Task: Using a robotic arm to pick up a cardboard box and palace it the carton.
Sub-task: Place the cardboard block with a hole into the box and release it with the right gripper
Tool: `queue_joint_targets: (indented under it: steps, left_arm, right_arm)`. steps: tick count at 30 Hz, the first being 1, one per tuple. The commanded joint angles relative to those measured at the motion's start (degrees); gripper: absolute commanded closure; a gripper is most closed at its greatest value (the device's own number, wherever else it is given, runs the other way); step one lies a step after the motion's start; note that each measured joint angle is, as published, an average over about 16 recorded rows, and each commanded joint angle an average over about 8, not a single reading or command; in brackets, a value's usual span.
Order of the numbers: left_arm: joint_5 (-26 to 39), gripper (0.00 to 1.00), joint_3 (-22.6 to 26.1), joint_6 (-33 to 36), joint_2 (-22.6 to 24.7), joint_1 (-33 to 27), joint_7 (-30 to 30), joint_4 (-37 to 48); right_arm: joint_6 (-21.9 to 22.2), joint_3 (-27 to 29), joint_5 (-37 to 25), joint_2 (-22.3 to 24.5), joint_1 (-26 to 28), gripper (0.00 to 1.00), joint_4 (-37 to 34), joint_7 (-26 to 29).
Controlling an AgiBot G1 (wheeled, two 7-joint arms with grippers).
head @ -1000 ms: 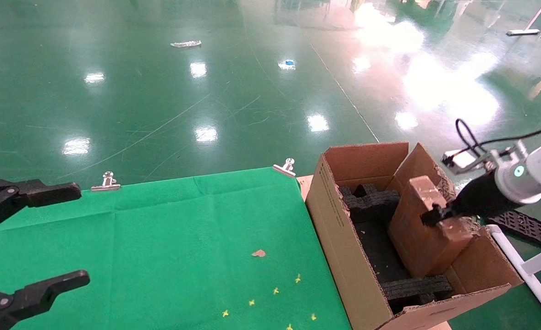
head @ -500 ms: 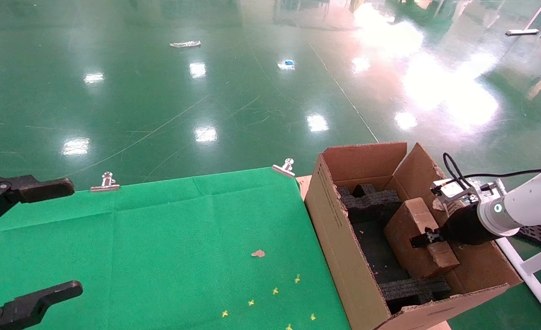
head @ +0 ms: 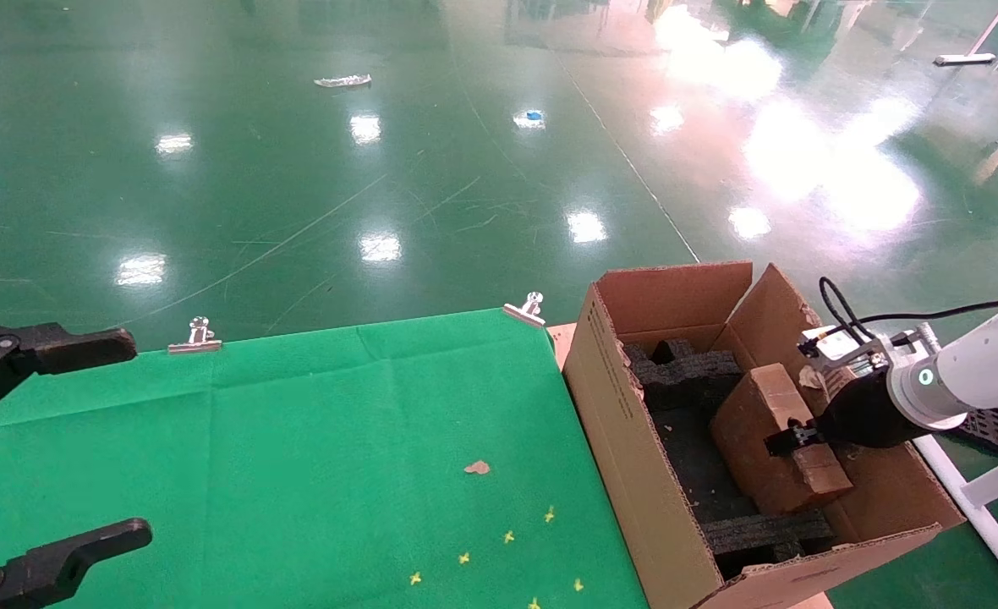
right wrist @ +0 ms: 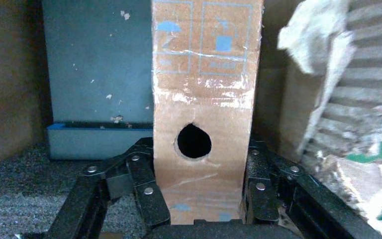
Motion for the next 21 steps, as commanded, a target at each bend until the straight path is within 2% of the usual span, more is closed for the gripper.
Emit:
queue_joint_targets:
  steps: [1, 21]
  left_arm:
    - [0.00, 0.00, 0.00, 0.00, 0.00, 0.00, 0.00, 0.00]
    - [-0.03, 0.00, 0.05, -0.02, -0.02, -0.01, 0.02, 0.00]
  right_arm:
    - [-0.21, -0.09, -0.18, -0.20, 0.36, 0.00, -0.36, -0.09]
    - [-1.19, 0.03, -0.38, -0.37, 3.63, 0.00, -1.68, -2.57]
